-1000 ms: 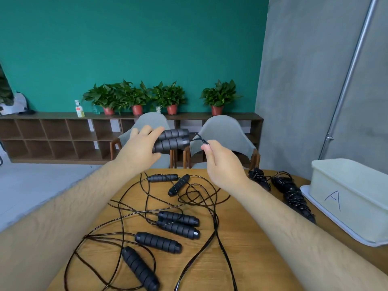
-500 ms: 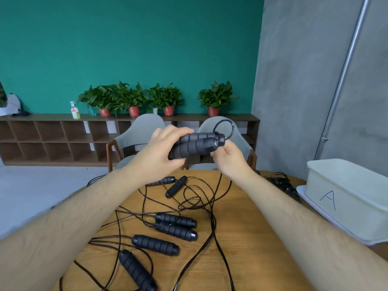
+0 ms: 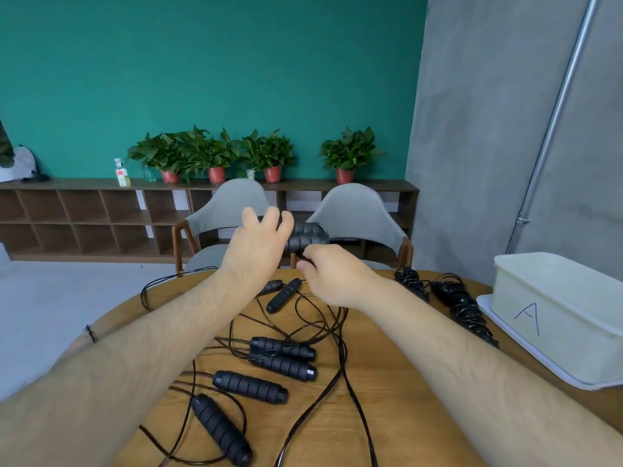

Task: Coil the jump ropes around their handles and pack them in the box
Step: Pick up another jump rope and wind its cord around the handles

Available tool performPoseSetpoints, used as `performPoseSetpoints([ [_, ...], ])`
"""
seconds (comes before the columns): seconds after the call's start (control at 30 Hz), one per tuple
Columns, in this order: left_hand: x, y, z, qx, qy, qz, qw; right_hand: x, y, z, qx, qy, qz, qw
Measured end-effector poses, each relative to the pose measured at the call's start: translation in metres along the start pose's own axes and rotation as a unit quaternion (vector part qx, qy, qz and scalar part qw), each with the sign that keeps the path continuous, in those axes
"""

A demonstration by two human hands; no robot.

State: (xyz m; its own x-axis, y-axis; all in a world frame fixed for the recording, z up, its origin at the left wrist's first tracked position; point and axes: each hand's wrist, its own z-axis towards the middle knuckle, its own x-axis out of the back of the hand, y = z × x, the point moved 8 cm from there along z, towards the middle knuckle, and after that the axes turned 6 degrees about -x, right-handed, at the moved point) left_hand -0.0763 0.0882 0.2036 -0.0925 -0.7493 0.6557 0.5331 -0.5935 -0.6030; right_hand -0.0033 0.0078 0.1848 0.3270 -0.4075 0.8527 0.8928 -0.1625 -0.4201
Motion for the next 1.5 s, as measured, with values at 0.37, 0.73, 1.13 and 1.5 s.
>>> performPoseSetpoints([
  [0.37, -0.004, 0.009, -0.018, -0.146, 0.031, -0.094, 0.984, 0.045, -0.014, 0.016, 0.093, -0.04, -0.175, 0.979],
  [0.73, 0.033, -0.027, -0.031, -0.068, 0.208, -0.387, 0.896, 0.06, 0.016, 0.027, 0.026, -0.007, 0.185, 0.982],
  [1.13, 0.027, -0.028, 0.003, 0.044, 0.058, 0.065, 0.995, -0.032, -0.029, -0.011, -0.058, -0.058, 0.09, 0.993],
  [1.5, 0.005, -0.014, -0.014, -0.062, 0.055, -0.144, 0.986, 0.06, -0.052, 0.013, 0.083, 0.032, -0.191, 0.978],
])
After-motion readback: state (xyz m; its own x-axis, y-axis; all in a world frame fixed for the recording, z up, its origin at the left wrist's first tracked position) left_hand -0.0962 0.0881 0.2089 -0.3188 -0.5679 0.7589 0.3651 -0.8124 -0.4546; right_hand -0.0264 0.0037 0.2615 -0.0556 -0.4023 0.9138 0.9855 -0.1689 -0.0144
